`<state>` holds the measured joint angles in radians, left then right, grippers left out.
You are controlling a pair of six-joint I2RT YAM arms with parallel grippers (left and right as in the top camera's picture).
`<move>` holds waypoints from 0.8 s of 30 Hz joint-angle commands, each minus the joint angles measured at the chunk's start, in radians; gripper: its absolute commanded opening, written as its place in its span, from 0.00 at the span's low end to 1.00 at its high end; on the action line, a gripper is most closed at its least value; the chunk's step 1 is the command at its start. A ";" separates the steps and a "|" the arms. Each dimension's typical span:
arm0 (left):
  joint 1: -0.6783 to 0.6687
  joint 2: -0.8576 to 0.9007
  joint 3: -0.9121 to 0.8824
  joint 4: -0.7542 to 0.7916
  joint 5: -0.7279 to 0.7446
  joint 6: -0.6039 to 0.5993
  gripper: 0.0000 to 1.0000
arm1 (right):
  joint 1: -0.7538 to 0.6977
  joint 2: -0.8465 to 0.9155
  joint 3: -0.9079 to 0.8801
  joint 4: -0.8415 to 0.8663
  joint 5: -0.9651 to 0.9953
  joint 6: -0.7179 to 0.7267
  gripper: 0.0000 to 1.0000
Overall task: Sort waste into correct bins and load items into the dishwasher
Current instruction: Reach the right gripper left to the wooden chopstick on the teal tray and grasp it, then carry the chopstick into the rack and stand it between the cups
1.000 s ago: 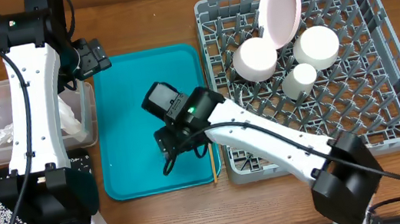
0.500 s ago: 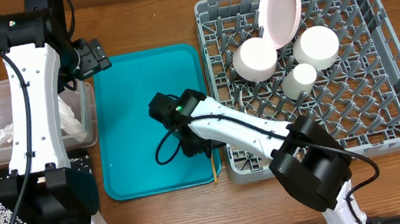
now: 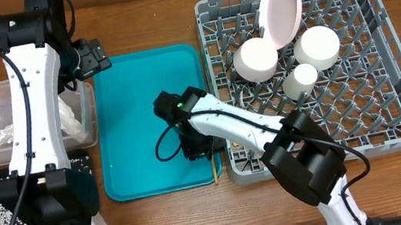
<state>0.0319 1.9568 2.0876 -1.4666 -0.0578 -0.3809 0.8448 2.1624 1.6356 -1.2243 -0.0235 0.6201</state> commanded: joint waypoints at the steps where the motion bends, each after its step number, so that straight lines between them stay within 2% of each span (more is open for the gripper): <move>1: 0.002 -0.008 0.011 0.001 -0.013 0.022 1.00 | -0.005 0.028 0.001 0.000 -0.024 -0.010 0.38; 5: 0.002 -0.008 0.011 0.001 -0.013 0.022 1.00 | -0.005 0.056 0.002 0.007 -0.032 -0.010 0.31; 7: 0.002 -0.008 0.011 0.001 -0.013 0.022 1.00 | -0.010 0.057 0.002 0.006 -0.031 -0.011 0.20; 8: 0.002 -0.008 0.011 0.001 -0.012 0.022 1.00 | -0.015 0.057 0.009 0.000 -0.031 -0.011 0.08; 10: 0.002 -0.008 0.011 0.001 -0.012 0.022 1.00 | -0.022 0.056 0.023 -0.009 -0.030 -0.011 0.04; 14: 0.002 -0.008 0.011 0.001 -0.013 0.022 1.00 | -0.033 0.054 0.086 -0.035 -0.023 -0.055 0.04; 19: 0.002 -0.008 0.011 0.001 -0.012 0.022 1.00 | -0.045 0.022 0.273 -0.072 -0.021 -0.132 0.04; 24: 0.002 -0.008 0.011 0.001 -0.013 0.022 1.00 | -0.165 -0.076 0.451 -0.172 0.048 -0.180 0.04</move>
<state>0.0319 1.9568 2.0880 -1.4666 -0.0578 -0.3809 0.7670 2.1941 2.0171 -1.3716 -0.0422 0.4774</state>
